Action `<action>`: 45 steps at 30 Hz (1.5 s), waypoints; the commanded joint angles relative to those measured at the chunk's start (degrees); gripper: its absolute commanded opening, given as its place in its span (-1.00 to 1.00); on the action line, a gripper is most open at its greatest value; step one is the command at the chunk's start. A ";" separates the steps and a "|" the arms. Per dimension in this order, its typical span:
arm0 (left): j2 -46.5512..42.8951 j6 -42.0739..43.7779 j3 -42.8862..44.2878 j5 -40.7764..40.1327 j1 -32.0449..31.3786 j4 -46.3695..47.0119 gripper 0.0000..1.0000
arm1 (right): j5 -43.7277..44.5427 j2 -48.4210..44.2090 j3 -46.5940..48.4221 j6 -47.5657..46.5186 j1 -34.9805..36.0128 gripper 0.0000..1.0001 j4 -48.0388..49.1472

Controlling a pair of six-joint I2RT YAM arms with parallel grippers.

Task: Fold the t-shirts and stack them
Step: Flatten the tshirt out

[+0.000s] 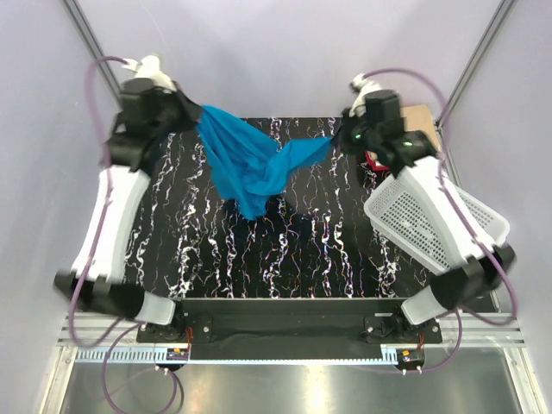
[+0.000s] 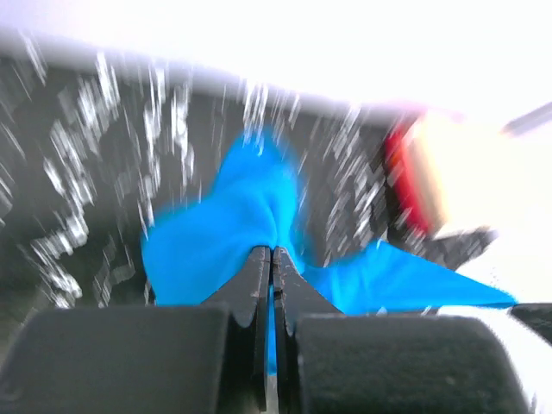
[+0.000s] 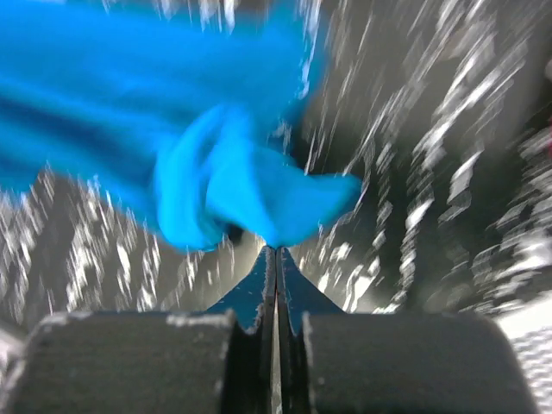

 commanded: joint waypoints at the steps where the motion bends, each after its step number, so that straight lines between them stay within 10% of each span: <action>1: -8.62 3.17 3.99 -5.16 0.95 -5.63 -1.00 | 12.84 -6.29 6.87 -1.82 -0.48 -1.00 -8.03; 11: -18.22 5.28 4.08 -6.04 1.39 -6.24 -1.00 | 15.31 -17.90 10.57 -2.52 -0.57 -1.00 -8.74; 31: -7.93 6.07 -0.40 -2.08 3.15 -7.74 -1.00 | 14.61 -11.76 4.15 -5.16 -0.48 -1.00 -3.81; 45: -30.16 0.54 -6.64 8.37 3.15 -8.62 -1.00 | 14.79 -31.61 -0.15 -4.28 -0.57 -1.00 4.52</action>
